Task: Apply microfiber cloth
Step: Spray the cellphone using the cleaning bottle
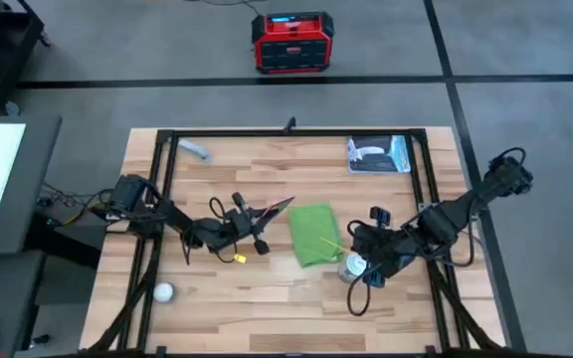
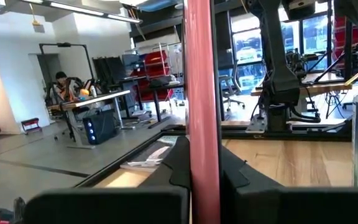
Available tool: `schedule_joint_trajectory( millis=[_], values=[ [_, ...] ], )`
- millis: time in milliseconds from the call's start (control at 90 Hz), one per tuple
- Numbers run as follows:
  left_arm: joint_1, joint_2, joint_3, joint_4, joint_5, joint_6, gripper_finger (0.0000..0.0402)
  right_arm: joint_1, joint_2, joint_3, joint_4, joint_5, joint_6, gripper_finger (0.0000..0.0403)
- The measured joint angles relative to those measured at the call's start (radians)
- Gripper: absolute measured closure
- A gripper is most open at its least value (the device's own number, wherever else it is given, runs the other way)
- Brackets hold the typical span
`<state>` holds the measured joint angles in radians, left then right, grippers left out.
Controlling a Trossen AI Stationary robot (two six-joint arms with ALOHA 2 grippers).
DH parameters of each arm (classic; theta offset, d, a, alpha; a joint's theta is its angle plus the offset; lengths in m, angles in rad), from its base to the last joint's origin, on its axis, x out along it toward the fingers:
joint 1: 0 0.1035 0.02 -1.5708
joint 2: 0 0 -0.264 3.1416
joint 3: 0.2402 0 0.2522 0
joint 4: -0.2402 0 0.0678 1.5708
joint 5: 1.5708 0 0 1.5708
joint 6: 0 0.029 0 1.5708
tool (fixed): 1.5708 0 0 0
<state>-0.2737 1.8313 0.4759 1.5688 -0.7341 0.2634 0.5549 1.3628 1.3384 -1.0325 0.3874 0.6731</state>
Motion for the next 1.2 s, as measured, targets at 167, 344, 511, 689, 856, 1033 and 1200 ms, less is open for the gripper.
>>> schedule_joint_trajectory(
  millis=[167,344,511,689,856,1033,1200],
  values=[
    [-0.002,0.000,0.000,0.000,0.000,-0.006,0.0400,0.000,0.000,0.000,0.004,-0.005,0.000,0.0403],
    [-0.024,0.000,0.000,0.001,-0.007,-0.002,0.0399,0.000,0.000,0.000,0.020,-0.027,0.000,0.0403],
    [-0.055,0.000,0.000,0.002,-0.054,0.013,0.0400,0.000,0.000,0.000,0.019,-0.030,0.000,0.0403],
    [-0.069,0.000,0.011,0.000,-0.058,0.029,0.0400,0.000,0.000,0.000,0.019,-0.031,0.000,0.0403],
    [-0.069,0.000,0.053,0.000,-0.059,0.076,0.0400,0.003,0.000,-0.001,0.012,-0.036,0.012,0.0403],
    [-0.076,0.000,0.081,-0.014,-0.059,0.095,0.0400,0.016,0.000,-0.001,0.007,-0.043,0.025,0.0403],
    [-0.082,0.000,0.081,-0.032,-0.058,0.093,0.0400,0.015,0.000,-0.001,0.000,-0.043,0.027,0.0403]
  ],
)
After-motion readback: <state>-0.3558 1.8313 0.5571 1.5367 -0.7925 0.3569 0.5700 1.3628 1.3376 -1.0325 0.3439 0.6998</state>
